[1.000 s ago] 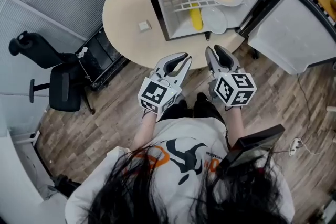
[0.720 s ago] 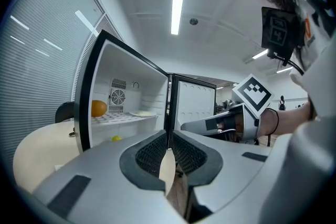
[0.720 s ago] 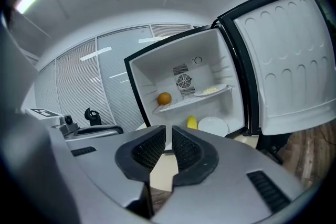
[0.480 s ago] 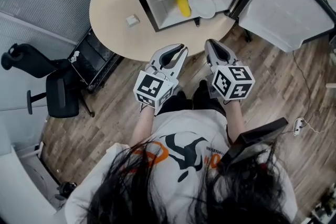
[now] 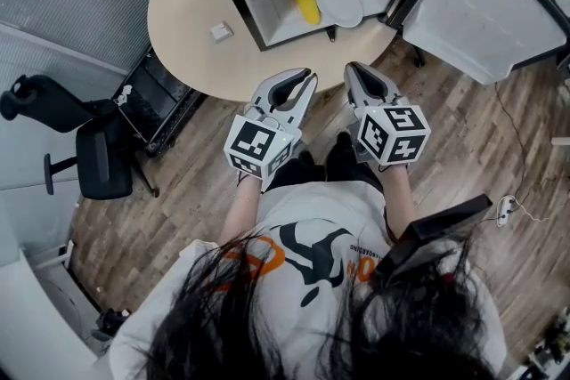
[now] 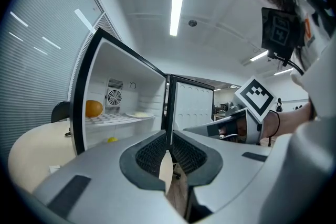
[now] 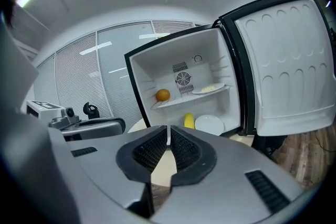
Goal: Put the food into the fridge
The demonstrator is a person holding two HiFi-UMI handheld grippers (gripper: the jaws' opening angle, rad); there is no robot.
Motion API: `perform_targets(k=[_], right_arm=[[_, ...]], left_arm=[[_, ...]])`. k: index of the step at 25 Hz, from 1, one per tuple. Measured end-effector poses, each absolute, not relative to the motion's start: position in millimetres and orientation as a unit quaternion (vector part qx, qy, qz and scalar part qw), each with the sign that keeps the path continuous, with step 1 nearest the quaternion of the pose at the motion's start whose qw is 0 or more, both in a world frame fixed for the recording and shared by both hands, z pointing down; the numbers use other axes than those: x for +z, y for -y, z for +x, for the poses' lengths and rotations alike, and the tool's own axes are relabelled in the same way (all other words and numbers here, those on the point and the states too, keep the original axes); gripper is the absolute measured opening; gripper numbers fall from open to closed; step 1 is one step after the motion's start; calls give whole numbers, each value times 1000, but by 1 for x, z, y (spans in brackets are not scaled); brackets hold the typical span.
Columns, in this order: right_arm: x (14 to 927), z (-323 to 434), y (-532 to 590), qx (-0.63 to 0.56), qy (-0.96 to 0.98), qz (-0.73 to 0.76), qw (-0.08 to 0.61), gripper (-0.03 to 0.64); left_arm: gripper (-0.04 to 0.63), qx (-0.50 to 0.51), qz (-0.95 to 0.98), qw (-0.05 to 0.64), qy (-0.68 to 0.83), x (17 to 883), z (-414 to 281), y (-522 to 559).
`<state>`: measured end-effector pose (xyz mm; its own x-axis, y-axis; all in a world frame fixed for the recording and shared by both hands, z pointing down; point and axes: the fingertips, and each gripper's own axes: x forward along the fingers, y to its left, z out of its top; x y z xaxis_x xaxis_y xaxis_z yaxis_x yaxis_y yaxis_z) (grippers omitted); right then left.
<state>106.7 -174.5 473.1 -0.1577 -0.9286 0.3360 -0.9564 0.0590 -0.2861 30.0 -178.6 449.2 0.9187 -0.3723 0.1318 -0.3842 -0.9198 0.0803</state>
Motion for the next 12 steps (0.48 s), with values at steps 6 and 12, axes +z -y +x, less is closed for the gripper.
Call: perform_targets(k=[6,12], right_arm=[[475,113,181,232,727,646,29,32],[475,118,190,236,730,641,28,32]], left_arm=[[34,54,977,58,198,448,33,187],[34,56,975,59,205,447,37,197]])
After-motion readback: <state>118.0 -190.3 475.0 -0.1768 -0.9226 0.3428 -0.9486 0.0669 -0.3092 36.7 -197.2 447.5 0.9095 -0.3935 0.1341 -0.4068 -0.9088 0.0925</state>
